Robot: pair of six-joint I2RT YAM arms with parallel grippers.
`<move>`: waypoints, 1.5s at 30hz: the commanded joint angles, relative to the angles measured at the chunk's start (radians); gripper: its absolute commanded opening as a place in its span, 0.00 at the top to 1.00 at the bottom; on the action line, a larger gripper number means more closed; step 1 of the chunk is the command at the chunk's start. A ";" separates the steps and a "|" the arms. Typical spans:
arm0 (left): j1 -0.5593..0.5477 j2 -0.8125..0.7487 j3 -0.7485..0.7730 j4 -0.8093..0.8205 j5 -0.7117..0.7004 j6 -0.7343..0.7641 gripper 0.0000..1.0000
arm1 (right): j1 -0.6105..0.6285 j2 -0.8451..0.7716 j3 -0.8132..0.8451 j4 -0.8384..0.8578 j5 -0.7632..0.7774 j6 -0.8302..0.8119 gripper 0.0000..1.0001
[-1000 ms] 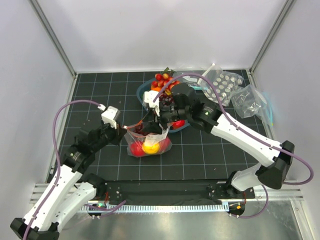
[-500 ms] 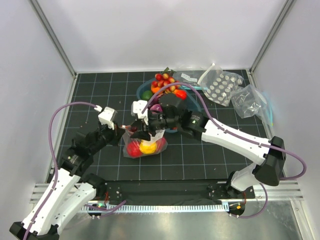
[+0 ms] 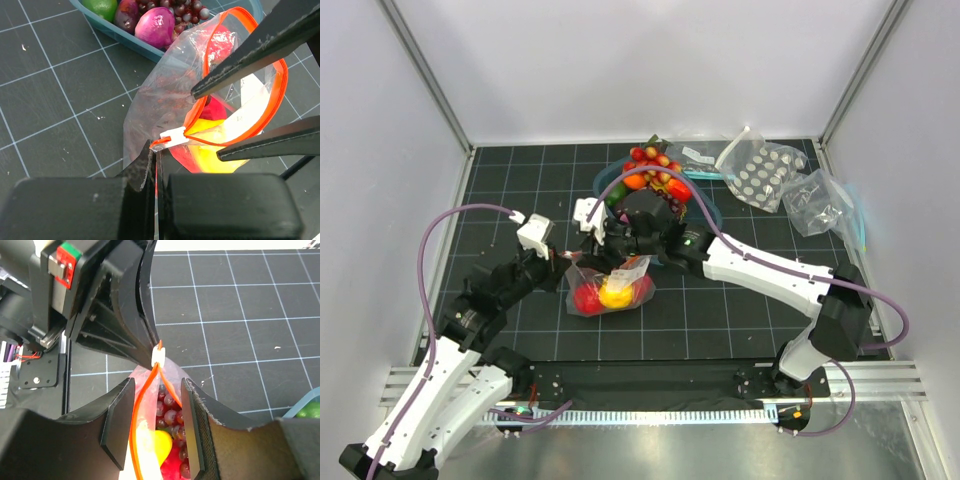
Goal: Place the food in the zip-top bag and seal the zipper
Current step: Zip the zipper food storage bag at the center of the board.
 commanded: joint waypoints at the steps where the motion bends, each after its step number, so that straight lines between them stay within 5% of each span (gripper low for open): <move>1: 0.001 -0.010 0.015 0.038 0.027 0.008 1.00 | 0.004 -0.005 0.040 0.065 0.023 0.009 0.52; 20: 0.001 -0.014 0.013 0.038 0.033 0.013 1.00 | 0.007 0.057 0.083 0.093 -0.029 0.010 0.57; 32: 0.001 -0.017 0.012 0.038 0.028 0.010 1.00 | 0.009 0.062 0.086 0.101 -0.044 0.016 0.79; 38: 0.001 -0.021 0.009 0.035 0.011 0.007 1.00 | 0.007 0.051 0.081 0.070 -0.070 0.004 0.97; 45: 0.000 -0.021 0.010 0.017 -0.048 -0.003 1.00 | 0.003 0.031 0.060 0.049 -0.044 0.009 0.99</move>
